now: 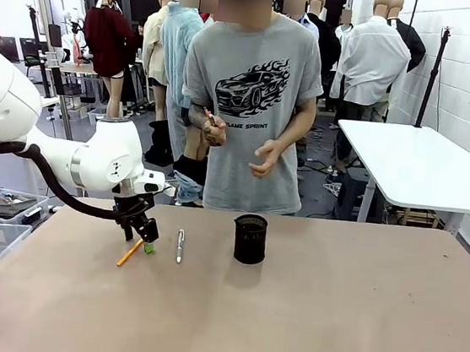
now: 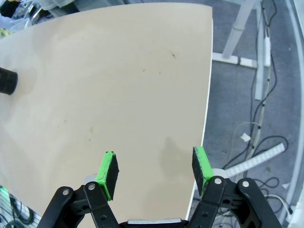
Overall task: Place the pens into the pen holder.
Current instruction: Pick up a writing instrument from the table and place it into the Pen holder.
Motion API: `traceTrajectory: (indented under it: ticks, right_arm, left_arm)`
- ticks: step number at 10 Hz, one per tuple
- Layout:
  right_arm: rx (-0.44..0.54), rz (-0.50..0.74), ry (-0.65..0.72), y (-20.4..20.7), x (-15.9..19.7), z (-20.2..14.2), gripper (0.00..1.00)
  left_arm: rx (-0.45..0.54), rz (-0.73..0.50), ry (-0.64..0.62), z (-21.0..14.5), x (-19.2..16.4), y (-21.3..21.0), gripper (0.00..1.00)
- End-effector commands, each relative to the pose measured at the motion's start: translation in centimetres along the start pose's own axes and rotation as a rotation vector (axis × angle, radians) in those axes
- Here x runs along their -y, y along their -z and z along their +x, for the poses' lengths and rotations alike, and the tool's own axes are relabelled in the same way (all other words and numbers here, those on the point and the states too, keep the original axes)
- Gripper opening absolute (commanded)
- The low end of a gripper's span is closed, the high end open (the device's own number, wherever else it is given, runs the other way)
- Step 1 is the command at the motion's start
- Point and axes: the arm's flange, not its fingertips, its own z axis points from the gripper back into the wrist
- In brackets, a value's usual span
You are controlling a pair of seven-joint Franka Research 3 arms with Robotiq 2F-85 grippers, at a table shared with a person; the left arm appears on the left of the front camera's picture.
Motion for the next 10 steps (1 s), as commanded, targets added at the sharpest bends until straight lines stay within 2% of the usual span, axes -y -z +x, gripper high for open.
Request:
traceTrajectory:
  ticks: [1, 3, 7, 10]
  right_arm:
    - [-0.002, -0.001, -0.015, 0.1, 0.1, -0.2, 0.78]
    - [-0.002, -0.001, -0.015, 0.1, 0.1, -0.2, 0.78]
    - [-0.002, -0.001, -0.015, 0.1, 0.1, -0.2, 0.78]
    - [-0.002, -0.001, -0.015, 0.1, 0.1, -0.2, 0.78]
  left_arm:
    - [-0.028, 0.01, -0.025, 0.3, 0.2, -0.1, 0.35]
    - [-0.063, 0.028, -0.019, 0.1, 0.7, 0.2, 0.0]
    - [-0.122, 0.053, -0.008, -0.1, 2.3, 2.0, 0.0]
    - [-0.101, 0.039, -0.004, -0.4, 1.6, 1.3, 0.0]
